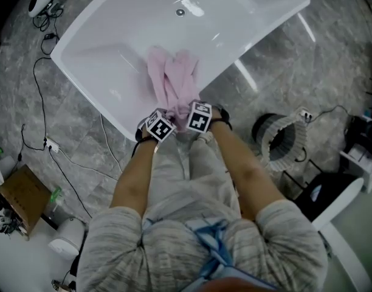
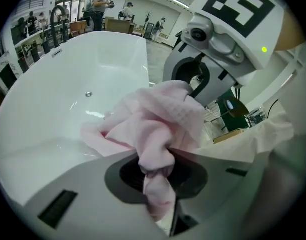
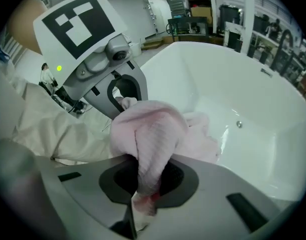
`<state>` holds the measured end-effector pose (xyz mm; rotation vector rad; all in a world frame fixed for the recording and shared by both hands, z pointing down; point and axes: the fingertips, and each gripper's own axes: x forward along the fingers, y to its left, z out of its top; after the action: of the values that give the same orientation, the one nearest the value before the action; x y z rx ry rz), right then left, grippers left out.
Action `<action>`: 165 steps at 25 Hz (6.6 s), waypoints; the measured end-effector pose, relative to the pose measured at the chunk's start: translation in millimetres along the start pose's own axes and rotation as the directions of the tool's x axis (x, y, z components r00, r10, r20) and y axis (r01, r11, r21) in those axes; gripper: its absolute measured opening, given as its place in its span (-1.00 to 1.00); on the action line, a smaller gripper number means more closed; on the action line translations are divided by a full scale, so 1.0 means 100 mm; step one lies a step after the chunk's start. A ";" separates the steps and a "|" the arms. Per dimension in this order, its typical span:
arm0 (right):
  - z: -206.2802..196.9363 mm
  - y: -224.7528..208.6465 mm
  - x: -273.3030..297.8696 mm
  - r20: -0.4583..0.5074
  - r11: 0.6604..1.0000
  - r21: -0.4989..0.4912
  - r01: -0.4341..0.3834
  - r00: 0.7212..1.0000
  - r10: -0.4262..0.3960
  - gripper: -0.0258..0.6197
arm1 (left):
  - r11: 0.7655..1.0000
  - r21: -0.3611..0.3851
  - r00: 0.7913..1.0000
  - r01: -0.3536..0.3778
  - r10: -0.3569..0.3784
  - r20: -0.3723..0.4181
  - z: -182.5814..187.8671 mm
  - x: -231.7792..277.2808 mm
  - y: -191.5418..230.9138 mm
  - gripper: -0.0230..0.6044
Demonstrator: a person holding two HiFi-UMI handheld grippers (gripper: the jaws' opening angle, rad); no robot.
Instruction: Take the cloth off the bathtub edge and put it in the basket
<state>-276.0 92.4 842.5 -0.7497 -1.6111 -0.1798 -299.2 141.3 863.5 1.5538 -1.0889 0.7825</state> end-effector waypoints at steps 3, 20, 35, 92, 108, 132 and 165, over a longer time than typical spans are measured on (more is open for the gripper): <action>0.02 0.13 -0.14 0.020 0.999 0.048 -0.016 1.000 0.015 -0.74 | 1.000 -0.008 1.000 0.014 -0.014 -0.012 -0.02 -0.17 -0.07 -0.66; 0.06 0.35 -0.98 0.167 0.973 0.223 0.061 0.981 -0.100 -0.75 | 0.992 0.125 0.999 -0.012 0.008 0.034 0.45 -1.02 -0.32 -0.66; -0.05 -0.23 -2.09 0.437 0.765 0.642 0.055 0.793 -0.424 -0.76 | 0.997 0.064 0.960 0.047 -0.063 0.271 1.61 -1.66 -0.62 -0.66; -1.16 0.00 -6.09 0.406 0.403 0.914 0.055 -0.166 -0.898 -0.76 | 0.846 0.533 0.555 0.021 -0.453 0.697 4.49 -3.76 -2.77 -0.66; -2.48 0.45 -6.72 0.413 0.403 0.910 0.092 -0.249 -0.876 -0.76 | 0.813 0.581 0.498 0.023 -0.513 0.699 5.10 -3.51 -4.15 -0.66; -4.87 2.00 -8.09 0.212 0.144 0.974 0.174 -0.483 -0.850 -0.76 | 0.589 0.805 0.320 0.064 -0.777 0.543 5.92 -3.44 -7.22 -0.66; -7.39 2.61 -7.18 -0.304 -0.285 0.953 -0.106 -0.342 -0.889 -0.76 | 0.227 0.863 0.432 0.451 -0.902 0.011 6.04 -1.24 -9.06 -0.66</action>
<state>483.4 -349.2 243.9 1.9993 -2.5621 0.2751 463.8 -364.8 261.5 2.8622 -0.1133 0.0500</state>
